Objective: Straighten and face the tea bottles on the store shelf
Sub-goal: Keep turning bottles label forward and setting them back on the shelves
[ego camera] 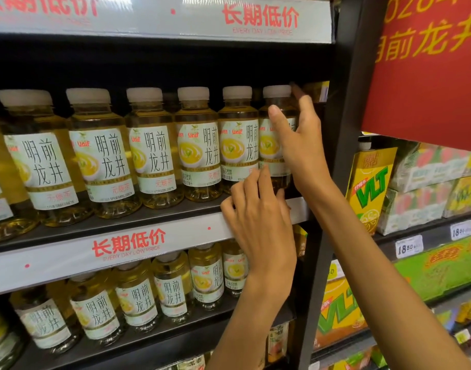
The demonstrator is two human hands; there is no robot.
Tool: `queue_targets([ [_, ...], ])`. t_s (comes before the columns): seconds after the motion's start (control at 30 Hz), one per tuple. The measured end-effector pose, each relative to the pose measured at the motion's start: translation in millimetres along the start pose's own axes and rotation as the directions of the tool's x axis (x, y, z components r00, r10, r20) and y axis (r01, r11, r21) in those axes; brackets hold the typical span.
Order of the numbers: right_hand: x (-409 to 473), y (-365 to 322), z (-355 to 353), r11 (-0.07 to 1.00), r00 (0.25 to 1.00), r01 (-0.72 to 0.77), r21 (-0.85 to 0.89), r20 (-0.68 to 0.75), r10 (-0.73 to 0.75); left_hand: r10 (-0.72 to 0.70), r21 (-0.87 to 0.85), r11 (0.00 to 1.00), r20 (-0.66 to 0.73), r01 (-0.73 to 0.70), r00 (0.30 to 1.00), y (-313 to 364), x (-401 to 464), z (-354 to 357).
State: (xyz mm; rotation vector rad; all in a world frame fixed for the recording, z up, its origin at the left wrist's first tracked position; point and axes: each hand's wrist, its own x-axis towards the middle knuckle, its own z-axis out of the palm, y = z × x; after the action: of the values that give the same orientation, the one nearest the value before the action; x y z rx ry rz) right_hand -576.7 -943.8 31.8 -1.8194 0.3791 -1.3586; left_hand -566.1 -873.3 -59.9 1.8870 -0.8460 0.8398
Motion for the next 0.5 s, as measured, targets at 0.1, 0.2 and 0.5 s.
queue_targets([
  [0.1, -1.4, -0.1, -0.2, 1.000, 1.000, -0.005, 0.030, 0.013, 0.004, 0.011, -0.044, 0.999, -0.028, -0.012, 1.000, -3.0, 0.1, -4.9],
  [0.2, -3.2, 0.7, 0.1, 0.997, 0.998, -0.052, 0.050, 0.023, 0.051, -0.015, -0.061, 0.998, -0.065, 0.011, 0.998, -11.7, 3.7, -12.1],
  [0.5, -1.7, -3.7, -1.9, 0.995, 0.995, -0.093, 0.023, 0.030, 0.092, -0.011, -0.103, 0.995, 0.005, 0.012, 1.000, -24.3, 11.1, -31.2],
])
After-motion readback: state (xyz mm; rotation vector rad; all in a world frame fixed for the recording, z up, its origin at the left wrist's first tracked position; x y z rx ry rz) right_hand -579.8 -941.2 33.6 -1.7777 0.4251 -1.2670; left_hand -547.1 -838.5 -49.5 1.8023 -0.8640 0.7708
